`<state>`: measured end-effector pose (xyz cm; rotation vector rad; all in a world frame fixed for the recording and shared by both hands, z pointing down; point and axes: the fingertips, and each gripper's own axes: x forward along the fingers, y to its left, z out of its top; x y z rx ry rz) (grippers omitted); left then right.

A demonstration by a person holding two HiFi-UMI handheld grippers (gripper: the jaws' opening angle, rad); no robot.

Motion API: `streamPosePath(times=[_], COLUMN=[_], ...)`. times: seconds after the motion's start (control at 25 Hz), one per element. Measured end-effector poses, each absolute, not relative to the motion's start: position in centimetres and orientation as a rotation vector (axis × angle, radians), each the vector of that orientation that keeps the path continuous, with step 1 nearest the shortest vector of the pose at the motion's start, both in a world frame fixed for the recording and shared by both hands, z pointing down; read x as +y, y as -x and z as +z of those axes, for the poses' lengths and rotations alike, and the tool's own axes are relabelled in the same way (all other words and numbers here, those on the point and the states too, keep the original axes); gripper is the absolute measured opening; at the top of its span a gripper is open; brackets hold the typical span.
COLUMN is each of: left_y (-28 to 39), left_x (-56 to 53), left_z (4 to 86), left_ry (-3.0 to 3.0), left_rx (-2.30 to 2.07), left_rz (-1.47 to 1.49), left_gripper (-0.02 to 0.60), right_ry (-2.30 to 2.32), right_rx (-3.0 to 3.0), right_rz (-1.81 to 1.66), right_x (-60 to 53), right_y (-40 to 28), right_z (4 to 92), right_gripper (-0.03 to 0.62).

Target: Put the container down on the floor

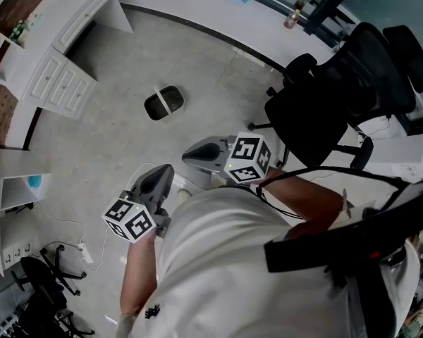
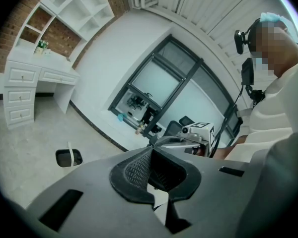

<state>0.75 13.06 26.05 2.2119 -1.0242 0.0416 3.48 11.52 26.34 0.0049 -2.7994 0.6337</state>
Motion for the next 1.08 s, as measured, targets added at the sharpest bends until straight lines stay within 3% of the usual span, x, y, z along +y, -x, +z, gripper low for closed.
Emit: streamPosePath(times=[1.08], left_y=[3.2], left_x=[16.3], left_z=[27.1], left_ry=[-2.21], left_rx=[-1.008], left_rz=[0.04], left_gripper=[0.009], right_ry=[-0.016], right_rx=[-2.757], right_rz=[0.618], right_x=[15.7], right_y=[0.5], right_z=[27.4], right_gripper=[0.017])
